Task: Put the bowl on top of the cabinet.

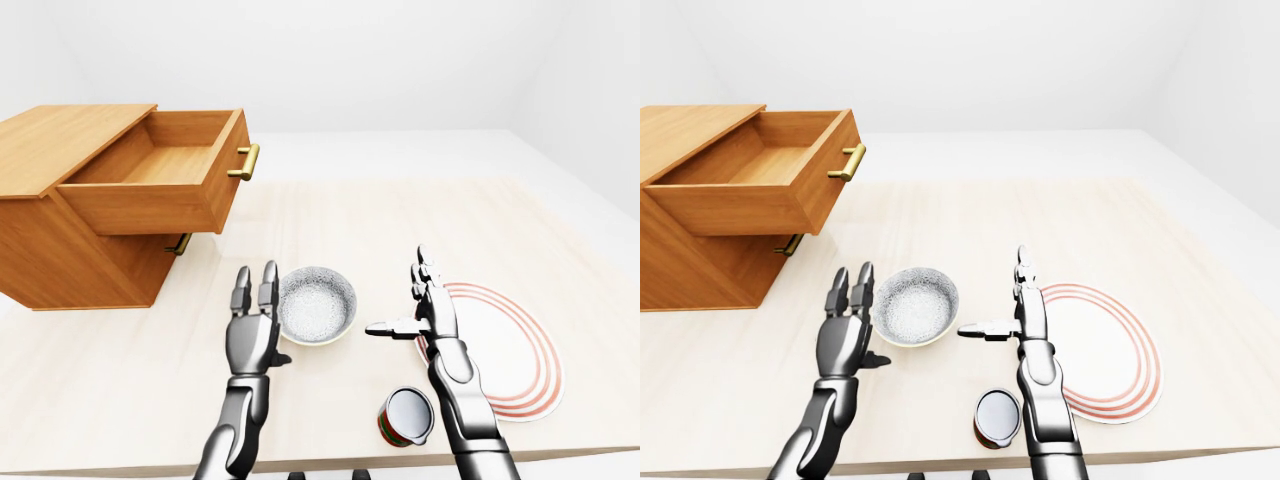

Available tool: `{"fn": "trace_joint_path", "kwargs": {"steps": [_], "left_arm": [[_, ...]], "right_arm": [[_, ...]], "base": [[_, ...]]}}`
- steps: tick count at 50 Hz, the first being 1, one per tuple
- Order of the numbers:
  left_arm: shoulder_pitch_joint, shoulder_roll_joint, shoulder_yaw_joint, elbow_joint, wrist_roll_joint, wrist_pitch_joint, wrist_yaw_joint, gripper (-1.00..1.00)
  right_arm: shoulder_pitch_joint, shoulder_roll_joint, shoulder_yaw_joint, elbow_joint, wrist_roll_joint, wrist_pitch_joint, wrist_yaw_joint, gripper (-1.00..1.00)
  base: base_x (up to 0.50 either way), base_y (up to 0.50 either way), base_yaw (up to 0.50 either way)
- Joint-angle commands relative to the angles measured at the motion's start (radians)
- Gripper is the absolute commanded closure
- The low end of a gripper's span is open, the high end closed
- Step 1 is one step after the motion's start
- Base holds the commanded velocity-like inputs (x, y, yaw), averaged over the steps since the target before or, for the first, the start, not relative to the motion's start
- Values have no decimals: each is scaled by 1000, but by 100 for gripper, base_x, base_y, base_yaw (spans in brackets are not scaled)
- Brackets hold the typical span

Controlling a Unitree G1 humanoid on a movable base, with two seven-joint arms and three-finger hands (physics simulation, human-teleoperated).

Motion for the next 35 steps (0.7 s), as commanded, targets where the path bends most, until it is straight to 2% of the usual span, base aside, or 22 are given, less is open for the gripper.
{"fn": "trace_joint_path", "kwargs": {"steps": [1, 20, 35], "left_arm": [[-63, 5, -43, 102, 110, 0, 0, -100], [-73, 13, -71, 101, 178, 0, 0, -100], [-75, 2, -90, 125, 161, 0, 0, -100]], "right_arm": [[-2, 1, 1, 3, -3, -1, 0, -100], [-1, -1, -1, -5, -1, 4, 2, -100], [-1, -2, -5, -5, 3, 4, 2, -100]], "base": [[0, 0, 0], [0, 0, 0], [0, 0, 0]]}}
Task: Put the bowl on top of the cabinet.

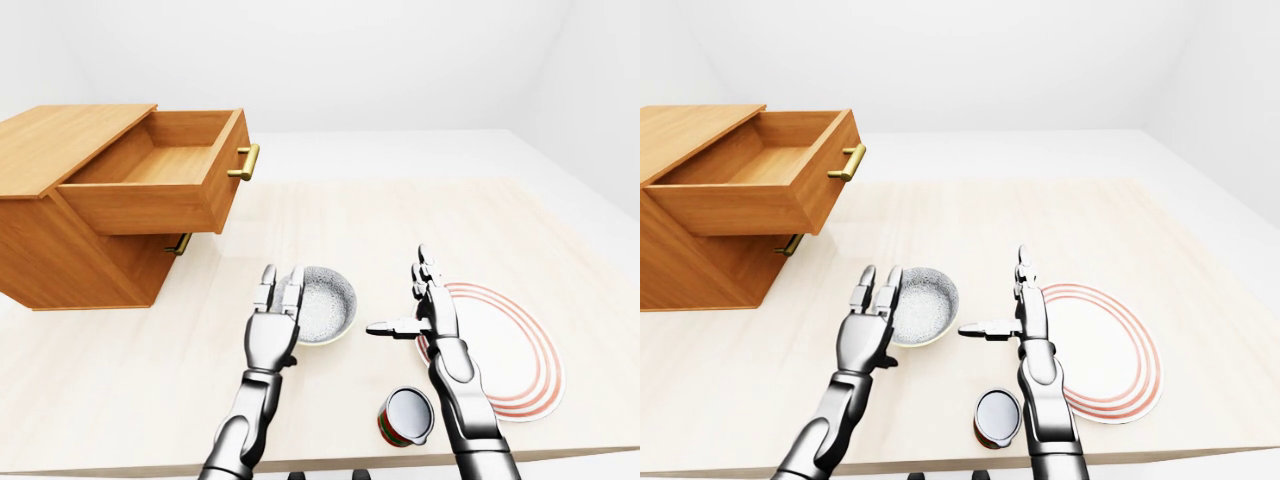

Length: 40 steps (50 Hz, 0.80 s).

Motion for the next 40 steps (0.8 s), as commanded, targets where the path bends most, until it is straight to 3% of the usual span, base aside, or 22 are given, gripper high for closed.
{"fn": "trace_joint_path", "kwargs": {"steps": [1, 2, 3, 4, 29, 34, 40], "left_arm": [[-4, -7, -22, 27, 10, 0, 0, -100], [-3, -6, -24, 30, 7, 0, 0, -100], [-1, -3, -26, 27, 8, 0, 0, -86], [2, 6, -32, 26, 5, 0, 0, 93], [16, 13, -17, 6, 37, 0, 0, 95], [21, 9, -2, -33, 0, 0, 0, 95], [44, -11, 26, -167, -131, 0, 0, 95]], "right_arm": [[0, -1, -2, -1, 1, 1, 0, -100], [1, -1, -1, -4, 2, 2, 1, -100], [1, -1, -2, -6, 2, 3, 0, -100], [-1, -1, -3, -1, 3, 0, 1, -100], [-2, 2, 4, 5, -1, -6, -1, -100], [-2, 3, 6, 5, -2, -6, -1, -100], [-3, 3, 7, 5, -3, -5, 0, -100]], "base": [[0, 0, 0], [0, 0, 0], [0, 0, 0], [0, 0, 0], [0, 0, 0], [0, 0, 0], [0, 0, 0]]}}
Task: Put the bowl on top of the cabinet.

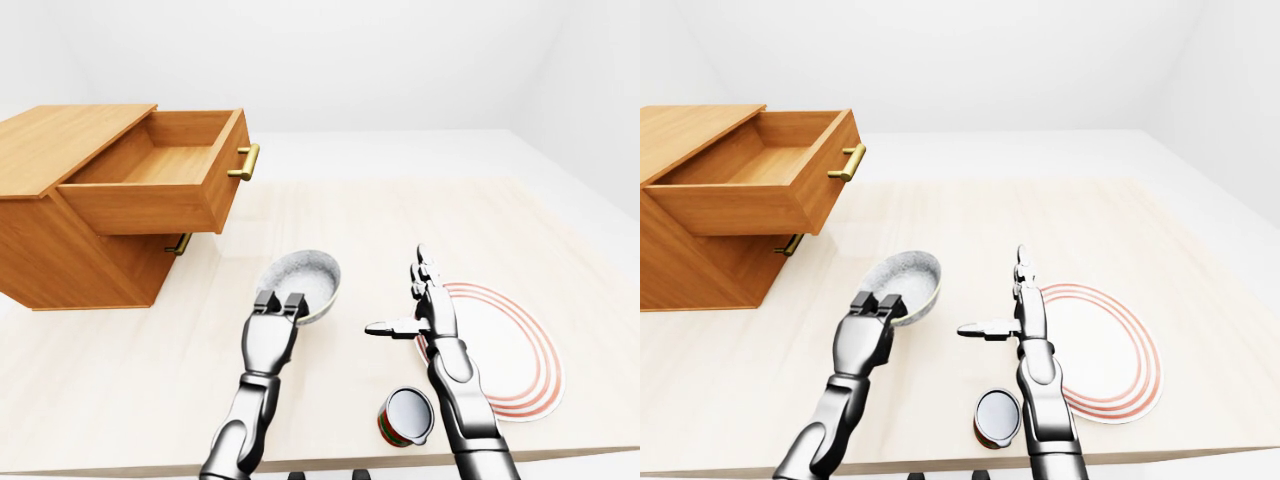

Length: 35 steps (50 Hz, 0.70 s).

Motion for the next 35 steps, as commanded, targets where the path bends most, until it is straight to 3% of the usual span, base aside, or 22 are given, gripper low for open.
{"fn": "trace_joint_path", "kwargs": {"steps": [1, 18, 35], "left_arm": [[20, -23, 36, -152, -136, 0, 0, 95], [51, -56, 61, -379, -308, 0, 0, 95], [66, -71, 45, -537, -378, 0, -130, 95]], "right_arm": [[0, 0, 2, -2, 0, 2, 1, -100], [0, 1, 4, -1, -2, 0, 2, -100], [6, 3, 8, -13, -4, 3, 3, -100]], "base": [[0, 0, 0], [0, 0, 0], [0, 0, 0]]}}
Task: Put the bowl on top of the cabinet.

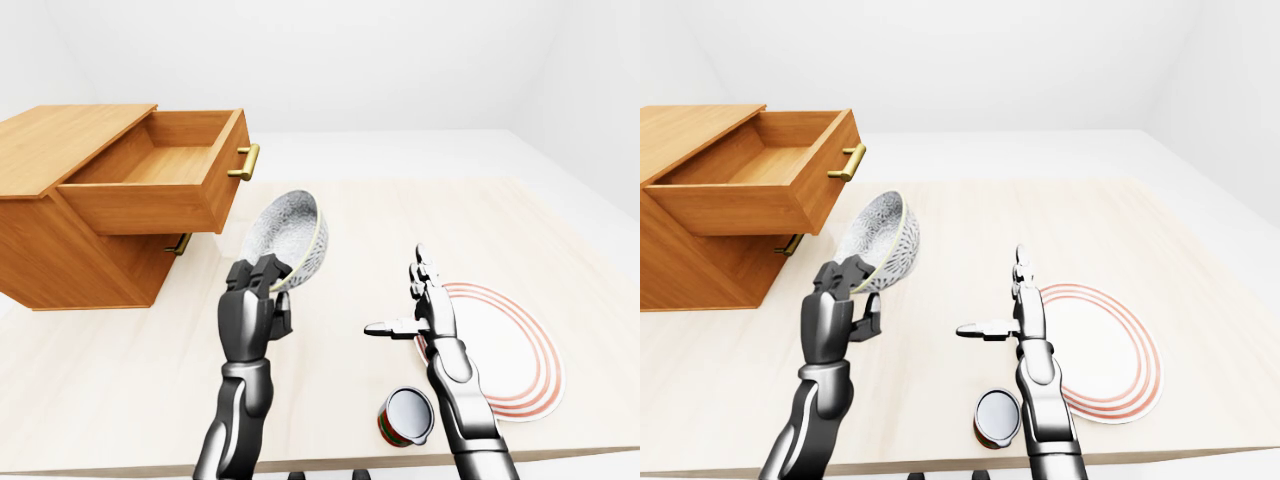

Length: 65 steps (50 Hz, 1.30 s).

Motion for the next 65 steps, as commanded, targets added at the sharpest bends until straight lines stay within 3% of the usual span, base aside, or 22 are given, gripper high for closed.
{"fn": "trace_joint_path", "kwargs": {"steps": [1, 18, 22, 33, 49, 55, 65], "left_arm": [[4, -13, -8, -137, -51, 0, -72, 95], [-75, -30, 9, -330, -153, 0, -252, 95], [-141, -37, 39, -381, -198, 0, -310, 95], [-247, -27, 98, -428, -235, 0, -377, 95], [-415, 30, 203, -486, -347, 0, -415, 95], [-473, 69, 249, -515, -393, 0, -425, 95], [-542, 136, 304, -507, -433, 0, -416, 95]], "right_arm": [[4, 1, 4, -5, -2, 0, 1, -100], [-1, 3, 7, 7, -7, -6, -1, -100], [-3, 2, 7, 15, -7, -10, -1, -100], [2, 4, 12, 3, -9, -6, -1, -100], [-3, 5, 13, 8, -10, -3, -4, -100], [-8, 5, 13, 27, -12, -16, -4, -100], [-5, 5, 12, 17, -10, -9, -3, -100]], "base": [[0, 0, 0], [0, 0, 0], [0, 0, 0], [0, 0, 0], [0, 0, 0], [0, 0, 0], [0, 0, 0]]}}
